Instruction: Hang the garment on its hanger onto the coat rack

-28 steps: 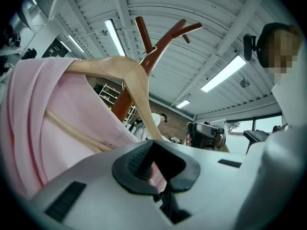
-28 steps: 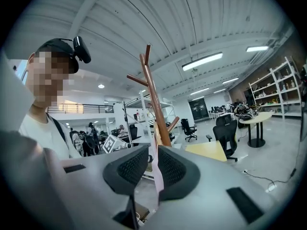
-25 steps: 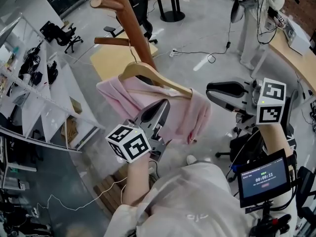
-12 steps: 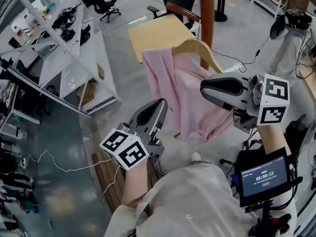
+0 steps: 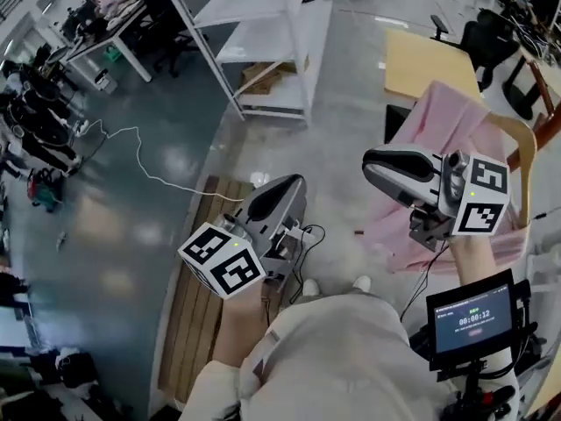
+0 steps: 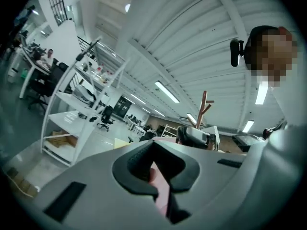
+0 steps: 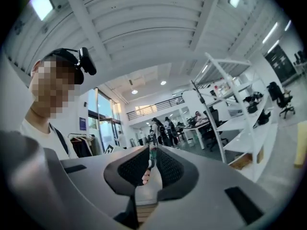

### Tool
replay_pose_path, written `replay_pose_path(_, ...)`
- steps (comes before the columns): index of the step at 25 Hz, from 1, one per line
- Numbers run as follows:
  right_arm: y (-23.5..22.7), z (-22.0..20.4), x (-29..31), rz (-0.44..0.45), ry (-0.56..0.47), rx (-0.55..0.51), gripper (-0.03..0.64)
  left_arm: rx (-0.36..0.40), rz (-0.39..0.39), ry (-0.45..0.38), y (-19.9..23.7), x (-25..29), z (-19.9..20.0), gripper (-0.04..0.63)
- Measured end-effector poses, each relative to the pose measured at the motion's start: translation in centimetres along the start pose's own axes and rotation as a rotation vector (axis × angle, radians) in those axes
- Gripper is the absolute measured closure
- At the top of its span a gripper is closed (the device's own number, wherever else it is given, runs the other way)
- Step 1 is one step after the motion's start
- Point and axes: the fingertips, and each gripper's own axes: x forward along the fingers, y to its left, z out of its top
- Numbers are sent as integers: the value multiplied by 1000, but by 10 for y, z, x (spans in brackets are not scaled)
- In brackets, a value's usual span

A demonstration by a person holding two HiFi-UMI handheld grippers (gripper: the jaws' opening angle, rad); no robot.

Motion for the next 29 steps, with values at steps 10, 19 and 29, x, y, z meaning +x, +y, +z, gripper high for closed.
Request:
replay_pose_path(10,31,-91,195,271,52,225,600,-62,323,-102,95,-172,9,589)
replay_pose_path(19,44,-111,212,257,11,305,600,-143,389,-157,99,-195,-4,589)
replay_pose_path(29,47,-122,209,259,2,336,600,-157,329,-153,98,-175,-9,589)
